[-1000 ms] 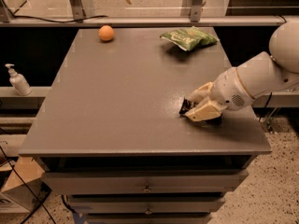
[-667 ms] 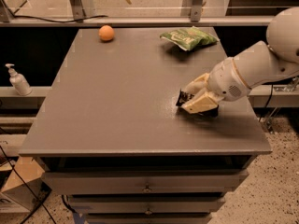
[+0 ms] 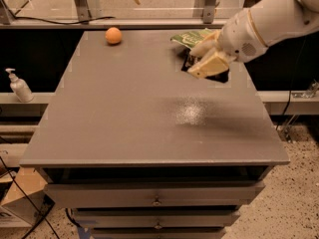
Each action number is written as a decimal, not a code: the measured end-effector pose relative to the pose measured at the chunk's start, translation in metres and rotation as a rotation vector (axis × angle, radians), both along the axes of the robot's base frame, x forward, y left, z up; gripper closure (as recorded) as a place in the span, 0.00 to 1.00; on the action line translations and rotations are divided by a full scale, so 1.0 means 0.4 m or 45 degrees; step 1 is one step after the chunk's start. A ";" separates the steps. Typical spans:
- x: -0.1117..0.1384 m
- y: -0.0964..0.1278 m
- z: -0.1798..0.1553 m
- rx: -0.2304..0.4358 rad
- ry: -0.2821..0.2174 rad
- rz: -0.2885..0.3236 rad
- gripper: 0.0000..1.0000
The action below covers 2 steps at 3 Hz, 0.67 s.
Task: Move rxbar chocolate near orange
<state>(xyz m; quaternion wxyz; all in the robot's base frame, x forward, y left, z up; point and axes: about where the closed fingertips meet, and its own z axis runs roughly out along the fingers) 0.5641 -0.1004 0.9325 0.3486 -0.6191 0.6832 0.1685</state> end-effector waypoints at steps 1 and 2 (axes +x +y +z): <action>-0.001 -0.010 0.006 0.003 0.005 -0.016 1.00; -0.004 0.015 -0.047 0.040 0.008 -0.024 1.00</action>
Offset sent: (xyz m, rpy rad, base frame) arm 0.0165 0.0187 -0.0394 0.0993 -0.0585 -0.0802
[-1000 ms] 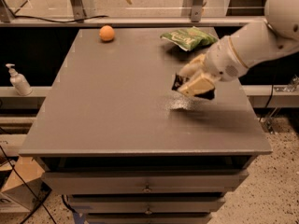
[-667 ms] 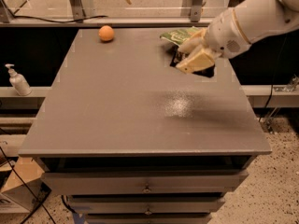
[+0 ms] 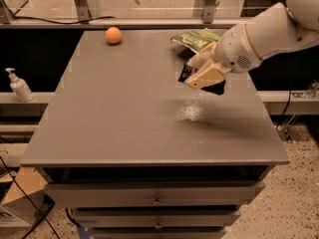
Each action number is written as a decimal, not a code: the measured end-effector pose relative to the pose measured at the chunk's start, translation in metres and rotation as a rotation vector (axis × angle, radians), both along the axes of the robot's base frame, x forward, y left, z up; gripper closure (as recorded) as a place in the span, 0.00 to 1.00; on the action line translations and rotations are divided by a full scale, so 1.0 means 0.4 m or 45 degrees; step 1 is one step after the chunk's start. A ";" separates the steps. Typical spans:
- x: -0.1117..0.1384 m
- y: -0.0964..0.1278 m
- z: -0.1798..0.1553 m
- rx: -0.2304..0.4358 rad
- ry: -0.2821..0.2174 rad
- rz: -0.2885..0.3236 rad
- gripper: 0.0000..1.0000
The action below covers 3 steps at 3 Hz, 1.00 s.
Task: Move rxbar chocolate near orange
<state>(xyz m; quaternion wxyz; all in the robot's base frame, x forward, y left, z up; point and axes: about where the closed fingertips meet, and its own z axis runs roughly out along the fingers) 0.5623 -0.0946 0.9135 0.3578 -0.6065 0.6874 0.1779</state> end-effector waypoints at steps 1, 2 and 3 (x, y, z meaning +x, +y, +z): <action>0.079 0.083 -0.012 0.082 -0.123 0.043 1.00; 0.172 0.157 -0.003 0.211 -0.265 0.084 1.00; 0.266 0.222 0.000 0.363 -0.359 0.114 1.00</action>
Offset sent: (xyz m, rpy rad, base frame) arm 0.1160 0.0937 0.0057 0.3008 -0.3565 0.0982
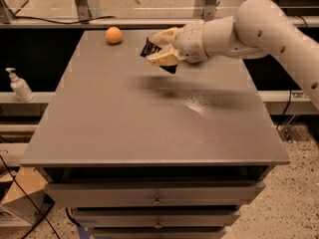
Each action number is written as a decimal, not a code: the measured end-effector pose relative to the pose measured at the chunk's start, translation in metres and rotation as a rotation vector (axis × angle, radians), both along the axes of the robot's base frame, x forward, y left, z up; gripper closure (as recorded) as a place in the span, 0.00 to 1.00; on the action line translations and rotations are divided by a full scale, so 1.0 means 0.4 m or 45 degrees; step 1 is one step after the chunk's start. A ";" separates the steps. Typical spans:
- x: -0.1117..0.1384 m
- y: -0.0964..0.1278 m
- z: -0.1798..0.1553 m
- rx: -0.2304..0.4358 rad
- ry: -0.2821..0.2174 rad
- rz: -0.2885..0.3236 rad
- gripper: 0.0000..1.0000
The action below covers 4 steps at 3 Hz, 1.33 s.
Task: Move rxbar chocolate near orange
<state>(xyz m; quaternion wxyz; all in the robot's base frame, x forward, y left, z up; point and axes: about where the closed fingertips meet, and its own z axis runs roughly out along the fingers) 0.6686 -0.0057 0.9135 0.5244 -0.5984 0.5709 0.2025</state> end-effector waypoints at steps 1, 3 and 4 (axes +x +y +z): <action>0.106 0.051 -0.005 0.093 -0.078 -0.005 1.00; 0.273 0.115 -0.025 0.089 -0.165 -0.115 1.00; 0.352 0.131 -0.054 0.040 -0.163 -0.187 1.00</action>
Offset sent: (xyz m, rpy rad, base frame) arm 0.1267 0.0478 -0.0083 0.1284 -0.1614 -0.0796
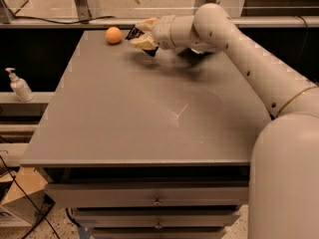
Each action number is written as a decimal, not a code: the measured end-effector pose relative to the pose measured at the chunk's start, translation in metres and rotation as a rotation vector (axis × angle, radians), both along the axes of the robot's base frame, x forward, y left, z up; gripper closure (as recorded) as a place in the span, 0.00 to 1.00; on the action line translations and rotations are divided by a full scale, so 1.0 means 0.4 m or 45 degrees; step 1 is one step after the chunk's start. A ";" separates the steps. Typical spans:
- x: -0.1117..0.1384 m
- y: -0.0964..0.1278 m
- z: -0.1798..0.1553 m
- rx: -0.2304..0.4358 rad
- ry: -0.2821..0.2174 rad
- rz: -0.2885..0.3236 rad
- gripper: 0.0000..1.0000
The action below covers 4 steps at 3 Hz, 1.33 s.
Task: Move rxbar chocolate near orange
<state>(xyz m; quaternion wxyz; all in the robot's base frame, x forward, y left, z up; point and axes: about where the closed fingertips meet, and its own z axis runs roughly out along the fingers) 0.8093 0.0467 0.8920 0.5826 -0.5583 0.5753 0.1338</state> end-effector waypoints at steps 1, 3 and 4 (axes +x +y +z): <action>0.059 0.009 -0.012 -0.047 0.014 -0.051 0.82; 0.134 0.067 -0.041 -0.143 0.064 -0.057 0.36; 0.135 0.074 -0.044 -0.146 0.066 -0.052 0.12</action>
Offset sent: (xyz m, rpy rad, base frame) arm 0.0721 0.0210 -0.0042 -0.1147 0.0367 -0.0712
